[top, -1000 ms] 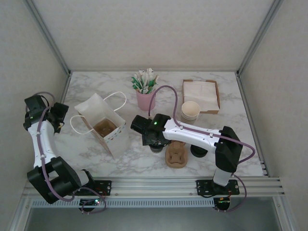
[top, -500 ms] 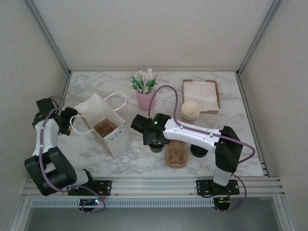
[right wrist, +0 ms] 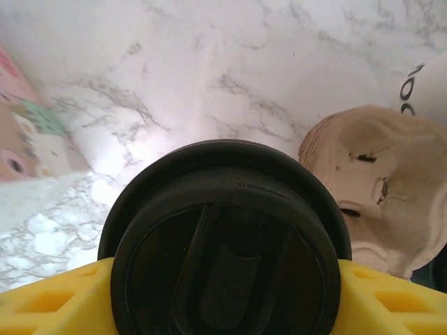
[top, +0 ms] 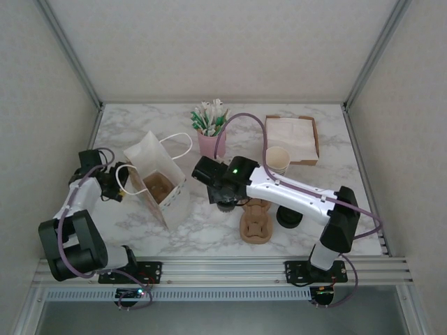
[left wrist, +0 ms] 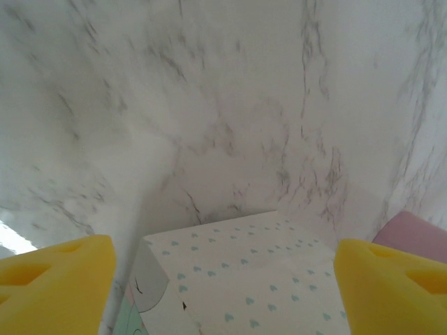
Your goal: Pack the takeout coffee
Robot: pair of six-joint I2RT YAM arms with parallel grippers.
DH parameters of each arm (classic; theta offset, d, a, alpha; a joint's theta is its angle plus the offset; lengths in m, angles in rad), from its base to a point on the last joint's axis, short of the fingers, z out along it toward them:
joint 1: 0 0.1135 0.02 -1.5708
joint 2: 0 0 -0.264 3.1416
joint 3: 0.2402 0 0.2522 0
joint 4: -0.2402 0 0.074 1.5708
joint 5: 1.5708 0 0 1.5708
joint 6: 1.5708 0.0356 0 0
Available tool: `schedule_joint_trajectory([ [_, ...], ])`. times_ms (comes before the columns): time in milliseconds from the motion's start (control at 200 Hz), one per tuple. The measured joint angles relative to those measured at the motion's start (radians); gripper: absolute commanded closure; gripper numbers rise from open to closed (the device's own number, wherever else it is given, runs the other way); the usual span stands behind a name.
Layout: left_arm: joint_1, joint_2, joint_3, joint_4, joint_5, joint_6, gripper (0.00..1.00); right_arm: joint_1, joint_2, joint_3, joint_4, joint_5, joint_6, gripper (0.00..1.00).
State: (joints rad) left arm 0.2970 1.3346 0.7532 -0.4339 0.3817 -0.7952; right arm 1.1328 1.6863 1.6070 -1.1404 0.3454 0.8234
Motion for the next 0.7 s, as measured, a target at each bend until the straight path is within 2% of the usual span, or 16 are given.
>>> schedule_joint_trajectory([
  [265, -0.057, -0.007, -0.131, 0.117, 0.003, -0.108, 0.19, 0.0, -0.04, 0.066, -0.056, 0.043, -0.033, 0.32],
  [521, -0.175, -0.009, -0.161, 0.229, -0.002, -0.203, 0.21, 0.0, -0.067, 0.153, -0.156, 0.124, -0.078, 0.33],
  [701, -0.26, -0.009, -0.183, 0.291, -0.051, -0.28, 0.22, 0.0, -0.123, 0.249, -0.23, 0.188, -0.131, 0.34],
])
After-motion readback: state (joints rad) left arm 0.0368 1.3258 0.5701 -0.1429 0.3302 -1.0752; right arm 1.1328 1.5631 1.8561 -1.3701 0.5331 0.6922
